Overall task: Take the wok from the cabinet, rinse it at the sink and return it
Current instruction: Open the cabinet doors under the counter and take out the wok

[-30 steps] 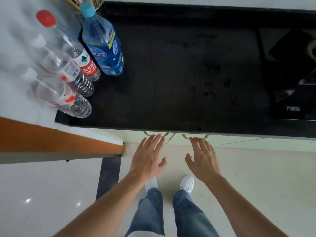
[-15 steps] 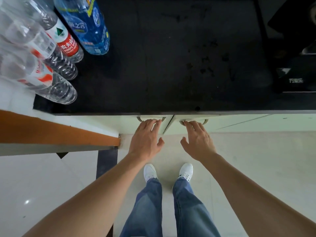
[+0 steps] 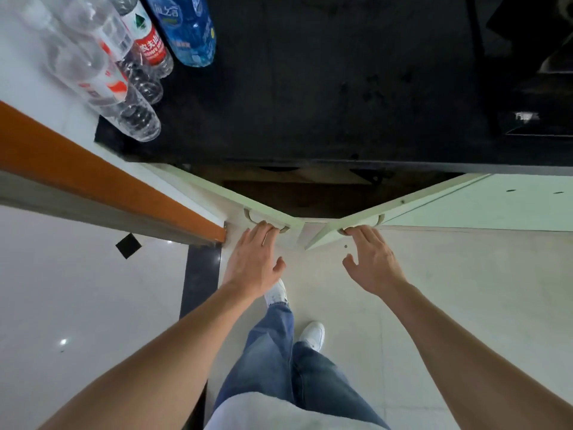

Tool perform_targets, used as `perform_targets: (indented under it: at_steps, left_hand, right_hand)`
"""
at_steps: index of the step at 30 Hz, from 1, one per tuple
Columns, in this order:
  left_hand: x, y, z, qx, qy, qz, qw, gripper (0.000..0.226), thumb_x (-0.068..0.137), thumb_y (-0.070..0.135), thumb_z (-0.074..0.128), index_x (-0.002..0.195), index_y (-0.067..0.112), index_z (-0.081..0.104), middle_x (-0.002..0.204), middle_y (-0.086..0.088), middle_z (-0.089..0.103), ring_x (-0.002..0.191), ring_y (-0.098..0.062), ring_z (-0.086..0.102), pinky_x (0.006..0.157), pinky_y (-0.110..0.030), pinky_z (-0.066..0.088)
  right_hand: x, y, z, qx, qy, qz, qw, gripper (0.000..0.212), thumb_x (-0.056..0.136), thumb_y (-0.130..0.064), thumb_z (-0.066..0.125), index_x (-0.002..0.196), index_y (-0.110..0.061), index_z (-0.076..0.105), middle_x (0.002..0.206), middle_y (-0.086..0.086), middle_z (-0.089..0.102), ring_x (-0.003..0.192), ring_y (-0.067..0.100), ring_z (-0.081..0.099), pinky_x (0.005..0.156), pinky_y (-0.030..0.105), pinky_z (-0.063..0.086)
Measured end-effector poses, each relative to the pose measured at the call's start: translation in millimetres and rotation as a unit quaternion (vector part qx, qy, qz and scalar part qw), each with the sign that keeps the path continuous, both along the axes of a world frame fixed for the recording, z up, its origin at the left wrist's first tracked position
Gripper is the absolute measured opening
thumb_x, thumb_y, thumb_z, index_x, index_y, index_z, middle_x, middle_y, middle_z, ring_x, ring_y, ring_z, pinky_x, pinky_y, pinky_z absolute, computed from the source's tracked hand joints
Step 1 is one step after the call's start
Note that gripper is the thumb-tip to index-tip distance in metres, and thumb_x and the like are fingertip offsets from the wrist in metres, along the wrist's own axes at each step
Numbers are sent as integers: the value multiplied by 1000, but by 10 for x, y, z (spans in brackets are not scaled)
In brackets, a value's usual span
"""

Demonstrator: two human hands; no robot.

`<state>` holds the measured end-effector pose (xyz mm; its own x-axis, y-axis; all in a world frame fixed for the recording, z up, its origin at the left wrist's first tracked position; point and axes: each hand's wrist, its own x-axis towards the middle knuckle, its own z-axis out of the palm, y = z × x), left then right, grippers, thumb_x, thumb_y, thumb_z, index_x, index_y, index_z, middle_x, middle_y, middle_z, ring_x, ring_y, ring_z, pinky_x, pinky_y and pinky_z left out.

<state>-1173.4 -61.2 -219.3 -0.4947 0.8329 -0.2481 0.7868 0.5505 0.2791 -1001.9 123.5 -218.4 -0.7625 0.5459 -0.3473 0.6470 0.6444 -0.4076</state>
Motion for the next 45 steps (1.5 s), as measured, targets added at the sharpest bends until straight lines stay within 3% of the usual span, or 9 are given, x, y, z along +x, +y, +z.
perform_targets:
  at_steps: [9,12,17,19,22,26,30,36,45]
  left_hand:
    - [328,-602,113,-7,-10,72,997,54,86,51,63,127,19,47,133,0,55,126,-17,53,110,-35,45]
    - [404,-901,174,-2,-34,123,992,54,90,54,53,130,17,48,134,-2,56,122,-19,58,102,-37,50]
    - [416,-1279,212,22,-75,220,972,61,93,45,57,140,9,43,137,-13,56,123,-30,59,93,-45,56]
    - [416,-1290,225,25,-73,278,957,63,89,38,66,138,7,42,132,-15,55,114,-34,63,83,-44,60]
    - [394,-1225,264,21,-28,285,958,84,80,27,77,145,5,29,142,-21,42,126,-40,52,94,-49,54]
    - [341,-1036,277,-70,122,21,990,88,80,10,71,153,2,24,159,-19,28,149,-34,25,119,-48,21]
    - [371,-746,105,-188,72,-112,973,86,85,-1,58,156,4,9,165,-17,11,153,-31,10,123,-43,14]
    - [436,-608,15,-326,60,-49,942,84,95,50,41,157,15,-6,167,-13,-2,153,-32,1,119,-59,12]
    - [146,-1446,-222,-349,62,51,934,72,98,49,31,158,24,1,167,-9,1,154,-28,-1,123,-47,0]
  right_hand:
    - [903,-194,50,11,-10,-15,1000,39,80,-8,68,117,-2,59,122,10,61,117,28,55,99,41,51]
    - [1298,-174,70,21,-3,-73,997,25,78,-4,55,100,3,64,108,14,62,106,29,54,88,42,52]
    - [1762,-187,101,-22,71,-254,964,50,87,-30,30,79,5,65,93,16,66,91,38,62,78,36,45]
    - [1777,-220,159,-30,50,-317,946,48,94,-39,42,90,3,65,101,19,63,97,37,59,81,34,39]
    - [1730,-270,173,22,-1,-325,946,45,87,-13,67,124,4,47,126,26,48,106,48,55,82,48,48]
    - [1631,-300,153,145,-54,-189,970,82,76,5,67,147,2,26,149,26,30,133,49,39,103,57,45]
    - [1463,-297,-16,189,-150,23,970,79,73,3,73,144,0,40,151,21,37,145,38,32,118,49,30]
    - [1363,-243,-133,159,-215,35,963,76,88,-41,59,153,-17,26,159,12,26,151,32,19,123,52,17]
    - [1817,-7,-314,111,-269,-30,956,75,96,-47,47,156,-17,17,163,15,20,152,33,13,125,47,9]
